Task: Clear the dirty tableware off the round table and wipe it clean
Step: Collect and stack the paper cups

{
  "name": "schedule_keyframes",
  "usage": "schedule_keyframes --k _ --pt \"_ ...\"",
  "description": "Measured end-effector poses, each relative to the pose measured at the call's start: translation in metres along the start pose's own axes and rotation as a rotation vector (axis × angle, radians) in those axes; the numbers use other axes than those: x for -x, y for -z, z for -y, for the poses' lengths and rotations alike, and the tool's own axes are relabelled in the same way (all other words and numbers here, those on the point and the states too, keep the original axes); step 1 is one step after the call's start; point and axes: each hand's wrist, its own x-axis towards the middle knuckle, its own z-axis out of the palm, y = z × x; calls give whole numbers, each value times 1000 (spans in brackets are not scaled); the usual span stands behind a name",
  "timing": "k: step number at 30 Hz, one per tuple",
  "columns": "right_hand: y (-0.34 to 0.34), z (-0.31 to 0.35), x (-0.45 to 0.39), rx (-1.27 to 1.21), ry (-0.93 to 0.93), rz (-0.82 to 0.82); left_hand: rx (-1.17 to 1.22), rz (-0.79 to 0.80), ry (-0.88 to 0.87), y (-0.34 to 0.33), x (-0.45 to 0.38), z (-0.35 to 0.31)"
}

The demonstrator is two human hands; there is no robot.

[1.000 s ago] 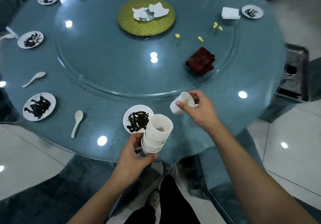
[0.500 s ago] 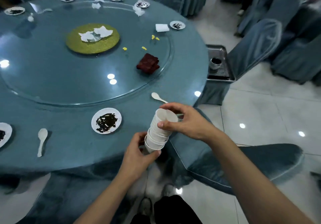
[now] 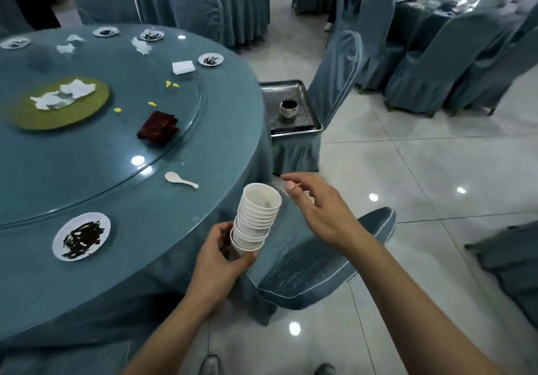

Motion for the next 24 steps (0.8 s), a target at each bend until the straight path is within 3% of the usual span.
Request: schedule_keyframes --k 7,15,24 --pt "109 -109 29 460 -15 -57 59 -60 30 -131 0 -36" --pt "197 -207 17 530 -58 -45 64 -44 66 -236 -34 -67" --pt "270 -287 -84 687 5 -52 100 -87 68 -336 -153 -93"
